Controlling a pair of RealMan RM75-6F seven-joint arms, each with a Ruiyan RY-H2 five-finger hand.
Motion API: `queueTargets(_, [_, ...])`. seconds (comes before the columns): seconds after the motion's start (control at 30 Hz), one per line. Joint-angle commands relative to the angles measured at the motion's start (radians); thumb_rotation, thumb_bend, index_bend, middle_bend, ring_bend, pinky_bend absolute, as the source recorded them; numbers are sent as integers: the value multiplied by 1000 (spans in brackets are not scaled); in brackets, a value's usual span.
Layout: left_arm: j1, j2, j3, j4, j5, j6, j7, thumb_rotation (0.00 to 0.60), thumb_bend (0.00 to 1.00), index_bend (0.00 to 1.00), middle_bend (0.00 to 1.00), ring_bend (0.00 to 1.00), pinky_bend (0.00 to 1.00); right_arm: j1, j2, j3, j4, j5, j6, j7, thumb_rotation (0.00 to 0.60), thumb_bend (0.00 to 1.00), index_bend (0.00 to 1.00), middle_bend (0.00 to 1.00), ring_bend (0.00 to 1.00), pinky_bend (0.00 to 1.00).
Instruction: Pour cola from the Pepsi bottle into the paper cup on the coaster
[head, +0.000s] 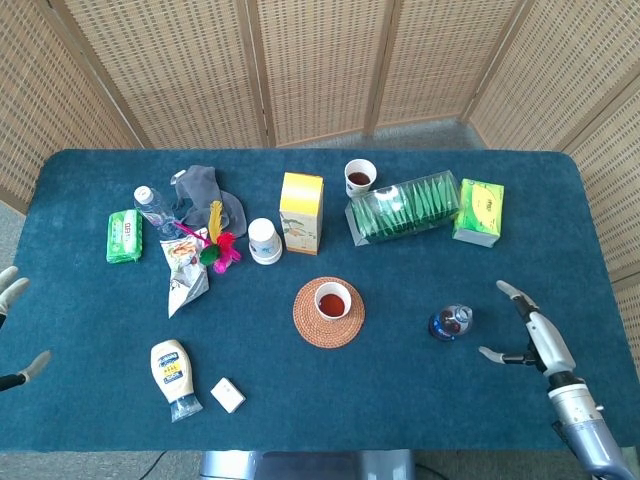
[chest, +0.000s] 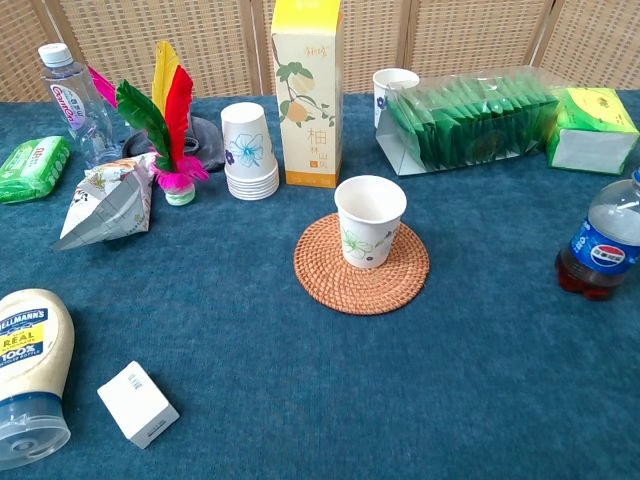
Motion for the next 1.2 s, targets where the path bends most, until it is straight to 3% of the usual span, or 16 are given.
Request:
queueTargets(0.03, [-2,-3,-1,-3,-2,-3,8,600,290,0,0,0,0,8,-18,-13,22,-20,-3,28,600,0,0,0,0,0])
queueTargets(1.2, [-24,-27,-7,-21,-37,-64,86,600,290,0,0,0,0,66,-275,-17,291,-62,59,361,600,0,0,0,0,0])
